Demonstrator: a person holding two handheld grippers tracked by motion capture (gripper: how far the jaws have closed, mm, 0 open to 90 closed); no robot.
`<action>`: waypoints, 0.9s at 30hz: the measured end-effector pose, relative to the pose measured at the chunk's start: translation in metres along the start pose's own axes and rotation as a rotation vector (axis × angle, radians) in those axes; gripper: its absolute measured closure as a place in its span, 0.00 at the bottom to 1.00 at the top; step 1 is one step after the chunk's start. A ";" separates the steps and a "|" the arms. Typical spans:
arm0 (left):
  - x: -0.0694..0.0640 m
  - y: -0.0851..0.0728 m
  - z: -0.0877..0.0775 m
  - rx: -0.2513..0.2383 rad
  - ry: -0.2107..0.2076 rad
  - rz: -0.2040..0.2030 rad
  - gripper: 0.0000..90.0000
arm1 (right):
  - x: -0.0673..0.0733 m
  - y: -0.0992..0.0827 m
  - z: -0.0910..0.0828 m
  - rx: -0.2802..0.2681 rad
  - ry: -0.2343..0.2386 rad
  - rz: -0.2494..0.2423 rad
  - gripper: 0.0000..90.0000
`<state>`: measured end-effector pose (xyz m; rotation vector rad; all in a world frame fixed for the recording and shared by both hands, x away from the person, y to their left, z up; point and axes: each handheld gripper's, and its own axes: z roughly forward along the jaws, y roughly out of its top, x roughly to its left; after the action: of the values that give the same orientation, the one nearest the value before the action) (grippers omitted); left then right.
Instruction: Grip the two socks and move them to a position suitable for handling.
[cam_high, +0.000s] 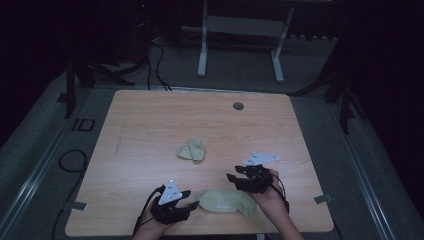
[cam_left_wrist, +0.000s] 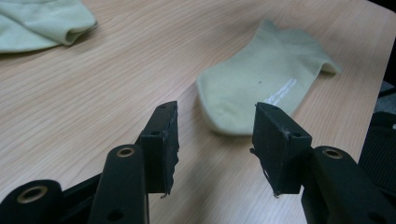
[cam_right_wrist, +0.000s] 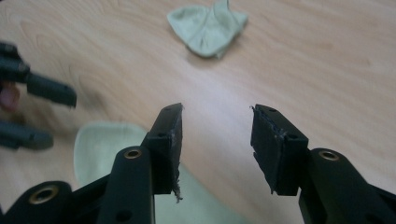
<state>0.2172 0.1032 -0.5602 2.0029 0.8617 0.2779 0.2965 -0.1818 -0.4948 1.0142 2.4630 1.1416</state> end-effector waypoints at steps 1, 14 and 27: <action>0.001 -0.002 -0.001 0.000 0.005 -0.004 0.55 | 0.000 0.005 0.003 -0.001 -0.001 -0.005 0.59; 0.012 -0.016 -0.015 -0.006 0.036 -0.048 0.49 | 0.008 0.077 0.058 0.033 -0.012 -0.064 0.52; 0.014 -0.016 -0.013 0.001 -0.007 -0.078 0.23 | 0.019 0.106 0.150 0.143 -0.019 -0.042 0.49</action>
<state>0.2135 0.1272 -0.5681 1.9646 0.9337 0.2265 0.4064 -0.0350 -0.5145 1.0014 2.5689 0.9505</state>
